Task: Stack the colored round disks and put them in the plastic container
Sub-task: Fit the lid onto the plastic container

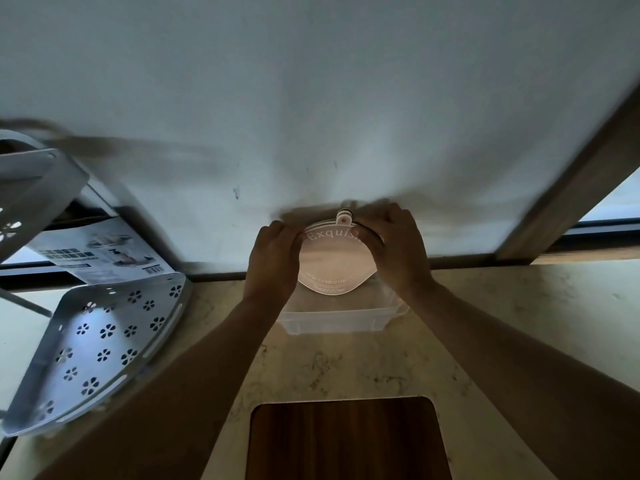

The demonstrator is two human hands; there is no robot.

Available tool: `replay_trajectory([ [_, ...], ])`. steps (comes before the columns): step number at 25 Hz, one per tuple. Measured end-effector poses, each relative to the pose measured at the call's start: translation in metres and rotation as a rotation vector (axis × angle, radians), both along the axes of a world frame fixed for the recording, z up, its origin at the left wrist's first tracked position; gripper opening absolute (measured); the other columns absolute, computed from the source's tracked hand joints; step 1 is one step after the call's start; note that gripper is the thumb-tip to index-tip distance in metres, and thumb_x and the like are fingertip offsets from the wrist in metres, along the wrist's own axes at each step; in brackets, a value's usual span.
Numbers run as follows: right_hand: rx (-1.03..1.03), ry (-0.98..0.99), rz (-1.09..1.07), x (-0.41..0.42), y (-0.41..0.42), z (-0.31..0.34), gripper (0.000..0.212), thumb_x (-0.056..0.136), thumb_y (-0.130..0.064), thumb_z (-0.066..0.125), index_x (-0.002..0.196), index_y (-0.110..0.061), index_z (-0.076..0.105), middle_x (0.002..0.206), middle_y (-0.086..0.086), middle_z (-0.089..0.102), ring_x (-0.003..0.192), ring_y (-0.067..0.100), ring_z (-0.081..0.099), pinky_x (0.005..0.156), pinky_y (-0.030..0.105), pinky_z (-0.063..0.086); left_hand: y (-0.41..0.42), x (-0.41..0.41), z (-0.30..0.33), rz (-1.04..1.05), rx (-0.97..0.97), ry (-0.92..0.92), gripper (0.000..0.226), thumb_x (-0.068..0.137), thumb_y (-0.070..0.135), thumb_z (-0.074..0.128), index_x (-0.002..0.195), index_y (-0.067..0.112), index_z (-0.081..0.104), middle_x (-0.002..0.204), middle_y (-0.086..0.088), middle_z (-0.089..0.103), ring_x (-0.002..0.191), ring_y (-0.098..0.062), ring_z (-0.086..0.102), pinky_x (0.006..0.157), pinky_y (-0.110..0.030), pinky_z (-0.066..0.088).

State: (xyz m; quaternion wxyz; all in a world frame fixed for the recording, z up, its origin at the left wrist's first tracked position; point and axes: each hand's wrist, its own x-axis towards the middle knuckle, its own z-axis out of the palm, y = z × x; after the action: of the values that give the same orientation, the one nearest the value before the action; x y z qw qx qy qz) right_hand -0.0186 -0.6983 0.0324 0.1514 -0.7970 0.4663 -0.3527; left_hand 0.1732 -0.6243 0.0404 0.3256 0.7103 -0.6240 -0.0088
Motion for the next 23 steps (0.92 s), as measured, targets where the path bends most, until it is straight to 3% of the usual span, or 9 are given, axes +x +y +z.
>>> replay_trajectory([
  [4,-0.008,0.008,-0.057,0.0026,0.0021,0.0014,0.028,0.082,-0.035,0.07,0.105,-0.019,0.068,0.111,0.002,0.063,0.099,0.025,0.056,0.085,0.041,0.044,0.0,0.0003,-0.0002,0.043,-0.005,-0.046,0.018,0.095,0.008,0.054,0.106,0.006,0.068,0.1,-0.018,0.062,0.092,-0.038,0.052,0.08,-0.046,0.046],
  [7,-0.005,0.051,-0.098,0.0026,0.0058,0.0018,0.029,0.07,-0.024,0.066,0.098,-0.018,0.065,0.105,-0.002,0.063,0.098,0.023,0.056,0.084,0.04,0.044,0.0006,0.0011,0.0002,0.08,0.018,-0.055,0.018,0.095,0.008,0.053,0.105,0.007,0.068,0.101,-0.016,0.063,0.095,-0.037,0.054,0.083,-0.047,0.042],
  [11,0.02,-0.008,-0.072,0.0021,0.0031,0.0037,0.016,0.072,-0.01,0.063,0.086,-0.017,0.064,0.09,-0.003,0.065,0.087,0.025,0.059,0.079,0.045,0.048,-0.0005,0.0013,0.0009,0.101,0.042,-0.064,0.022,0.096,0.009,0.049,0.108,0.008,0.067,0.104,-0.016,0.064,0.099,-0.036,0.055,0.087,-0.047,0.041],
  [20,-0.01,-0.018,-0.058,0.0043,0.0064,0.0057,0.022,0.073,-0.003,0.061,0.092,-0.012,0.06,0.098,0.007,0.06,0.09,0.029,0.054,0.081,0.045,0.045,-0.0046,0.0028,-0.0053,0.086,0.043,-0.007,0.017,0.093,0.012,0.052,0.106,0.011,0.063,0.111,-0.011,0.061,0.104,-0.034,0.053,0.089,-0.048,0.041],
  [23,-0.019,0.115,-0.063,0.0043,0.0075,0.0063,0.029,0.069,-0.009,0.063,0.097,-0.01,0.061,0.108,0.009,0.06,0.098,0.03,0.054,0.084,0.04,0.044,-0.0048,0.002,-0.0083,0.039,0.068,-0.043,0.033,0.083,0.022,0.063,0.114,0.018,0.056,0.119,-0.006,0.058,0.109,-0.029,0.05,0.087,-0.041,0.036],
])
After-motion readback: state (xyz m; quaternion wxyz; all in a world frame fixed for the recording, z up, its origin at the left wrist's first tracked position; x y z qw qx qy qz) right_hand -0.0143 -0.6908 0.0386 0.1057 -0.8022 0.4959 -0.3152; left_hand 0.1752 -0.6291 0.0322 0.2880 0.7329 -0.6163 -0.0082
